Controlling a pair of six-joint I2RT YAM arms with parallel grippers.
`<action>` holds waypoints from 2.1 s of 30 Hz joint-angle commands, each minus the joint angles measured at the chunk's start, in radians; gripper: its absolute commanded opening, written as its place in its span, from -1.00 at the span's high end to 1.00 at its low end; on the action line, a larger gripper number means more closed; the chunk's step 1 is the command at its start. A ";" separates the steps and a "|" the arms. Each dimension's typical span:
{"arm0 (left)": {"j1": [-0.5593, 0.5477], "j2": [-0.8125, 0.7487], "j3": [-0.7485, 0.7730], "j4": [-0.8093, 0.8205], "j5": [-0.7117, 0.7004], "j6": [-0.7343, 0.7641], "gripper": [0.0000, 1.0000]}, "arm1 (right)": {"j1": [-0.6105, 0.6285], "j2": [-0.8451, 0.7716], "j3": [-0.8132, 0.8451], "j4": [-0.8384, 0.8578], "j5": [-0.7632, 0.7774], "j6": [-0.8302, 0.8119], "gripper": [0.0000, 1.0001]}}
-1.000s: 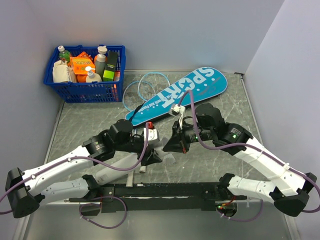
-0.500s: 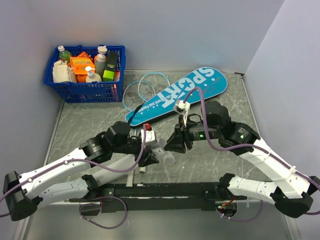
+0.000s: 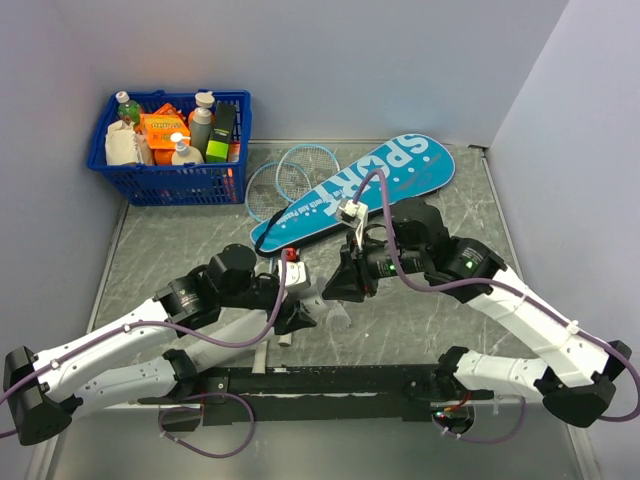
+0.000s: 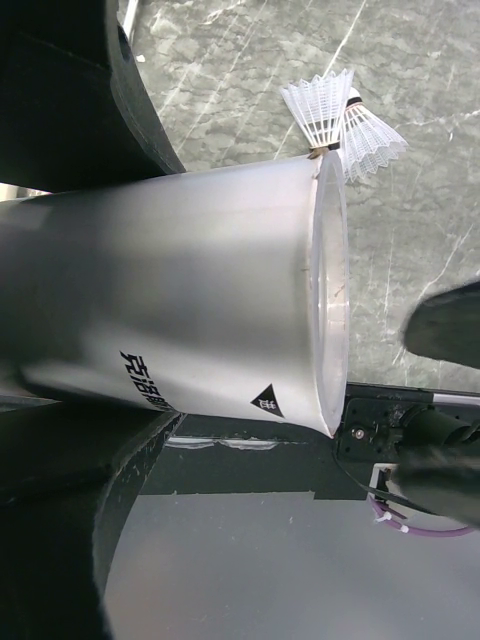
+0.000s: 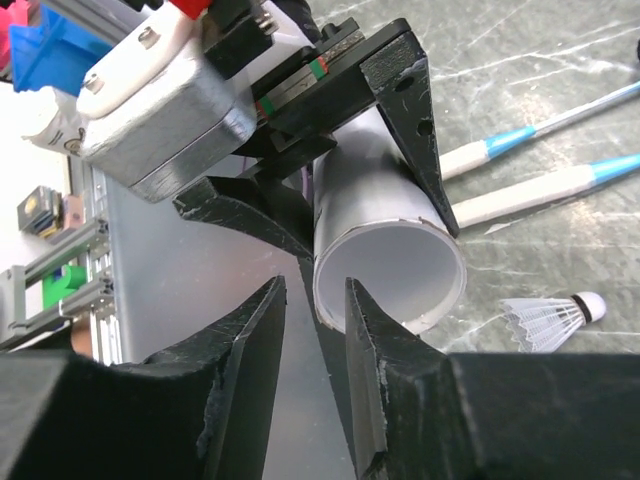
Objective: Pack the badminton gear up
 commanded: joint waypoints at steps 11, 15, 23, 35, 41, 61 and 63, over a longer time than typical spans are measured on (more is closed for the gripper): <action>0.001 -0.031 -0.008 0.013 -0.018 -0.073 0.98 | 0.013 0.049 -0.010 0.099 -0.072 0.037 0.36; 0.001 -0.035 -0.010 0.022 -0.024 -0.076 0.98 | 0.015 0.054 -0.016 0.097 -0.069 0.039 0.36; 0.001 -0.044 -0.011 0.026 -0.051 -0.076 0.98 | 0.032 0.067 -0.022 0.102 -0.067 0.044 0.38; 0.001 -0.048 -0.014 0.031 -0.052 -0.075 0.98 | 0.035 0.046 -0.011 0.091 -0.041 0.039 1.00; -0.001 -0.049 -0.018 0.036 -0.044 -0.076 0.98 | 0.033 -0.017 -0.030 0.105 -0.090 0.037 1.00; 0.001 -0.054 -0.011 0.037 -0.043 -0.112 0.98 | -0.166 -0.074 0.029 -0.081 0.306 0.001 1.00; -0.001 -0.063 -0.010 0.039 -0.067 -0.122 0.98 | -0.213 -0.032 0.015 -0.101 0.442 0.040 1.00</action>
